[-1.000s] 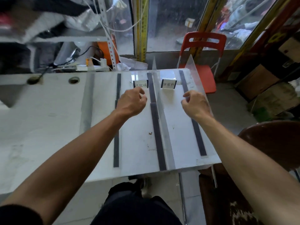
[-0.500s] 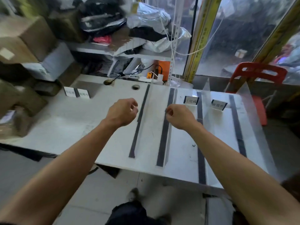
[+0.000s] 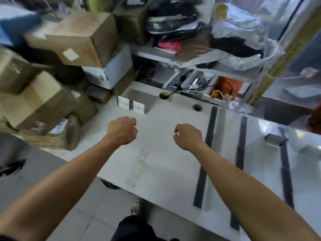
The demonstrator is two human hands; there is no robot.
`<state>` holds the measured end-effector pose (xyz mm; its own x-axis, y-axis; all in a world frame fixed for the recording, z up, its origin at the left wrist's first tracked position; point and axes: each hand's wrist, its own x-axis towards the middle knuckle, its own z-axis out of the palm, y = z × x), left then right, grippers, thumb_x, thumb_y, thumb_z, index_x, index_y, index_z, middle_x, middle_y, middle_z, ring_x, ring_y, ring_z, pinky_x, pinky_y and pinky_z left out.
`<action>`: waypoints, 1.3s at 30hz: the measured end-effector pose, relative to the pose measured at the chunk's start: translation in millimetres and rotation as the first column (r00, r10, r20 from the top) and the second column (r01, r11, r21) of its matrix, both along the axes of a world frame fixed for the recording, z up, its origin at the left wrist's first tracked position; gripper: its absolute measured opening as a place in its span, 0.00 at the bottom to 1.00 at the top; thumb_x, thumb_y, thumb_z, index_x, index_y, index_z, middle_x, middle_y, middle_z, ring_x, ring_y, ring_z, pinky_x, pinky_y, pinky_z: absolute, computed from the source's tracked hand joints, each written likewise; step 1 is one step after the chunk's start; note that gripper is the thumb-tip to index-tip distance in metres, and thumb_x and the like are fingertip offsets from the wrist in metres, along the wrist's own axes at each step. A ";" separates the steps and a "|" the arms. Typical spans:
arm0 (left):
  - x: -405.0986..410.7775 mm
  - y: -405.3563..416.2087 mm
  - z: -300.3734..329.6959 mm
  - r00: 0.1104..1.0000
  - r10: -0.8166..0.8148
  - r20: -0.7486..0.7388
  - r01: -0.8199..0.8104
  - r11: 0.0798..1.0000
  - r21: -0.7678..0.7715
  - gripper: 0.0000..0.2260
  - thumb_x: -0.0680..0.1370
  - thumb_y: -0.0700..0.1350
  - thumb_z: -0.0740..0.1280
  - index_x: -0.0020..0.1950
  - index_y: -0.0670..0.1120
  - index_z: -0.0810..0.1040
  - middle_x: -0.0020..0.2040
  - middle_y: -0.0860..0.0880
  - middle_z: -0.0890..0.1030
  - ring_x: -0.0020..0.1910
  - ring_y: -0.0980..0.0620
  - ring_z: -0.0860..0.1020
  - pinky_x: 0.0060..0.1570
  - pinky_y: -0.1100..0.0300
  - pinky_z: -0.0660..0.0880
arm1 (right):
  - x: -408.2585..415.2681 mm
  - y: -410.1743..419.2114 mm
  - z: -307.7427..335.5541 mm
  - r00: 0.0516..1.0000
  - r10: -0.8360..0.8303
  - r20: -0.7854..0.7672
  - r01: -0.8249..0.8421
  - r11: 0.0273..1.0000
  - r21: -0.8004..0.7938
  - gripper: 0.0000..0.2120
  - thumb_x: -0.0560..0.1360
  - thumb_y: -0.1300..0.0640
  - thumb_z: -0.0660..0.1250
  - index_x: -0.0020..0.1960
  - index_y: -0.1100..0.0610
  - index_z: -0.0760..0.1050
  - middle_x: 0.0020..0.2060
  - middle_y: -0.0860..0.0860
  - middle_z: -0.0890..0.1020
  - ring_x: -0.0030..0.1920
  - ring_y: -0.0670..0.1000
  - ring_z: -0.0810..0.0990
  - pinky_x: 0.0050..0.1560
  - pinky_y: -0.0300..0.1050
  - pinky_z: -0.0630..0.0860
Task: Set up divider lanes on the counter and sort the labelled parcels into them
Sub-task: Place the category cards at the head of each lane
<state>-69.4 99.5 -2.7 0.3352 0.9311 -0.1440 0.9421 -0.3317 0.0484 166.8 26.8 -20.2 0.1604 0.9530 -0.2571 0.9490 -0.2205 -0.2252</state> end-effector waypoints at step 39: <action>81.6 157.3 -39.2 0.884 -0.091 0.458 0.151 0.984 -0.097 0.13 0.82 0.44 0.67 0.67 0.46 0.79 0.61 0.41 0.76 0.57 0.38 0.77 0.54 0.52 0.74 | 61.7 130.2 6.6 0.922 -0.154 -0.355 0.225 0.960 0.167 0.06 0.82 0.54 0.66 0.56 0.55 0.74 0.44 0.54 0.79 0.39 0.52 0.77 0.40 0.47 0.73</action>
<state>12.2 256.8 -41.9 0.5004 0.8634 -0.0639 0.7619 -0.4042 0.5061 228.5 156.9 -13.6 0.2808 0.9503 -0.1340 0.7544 -0.3049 -0.5813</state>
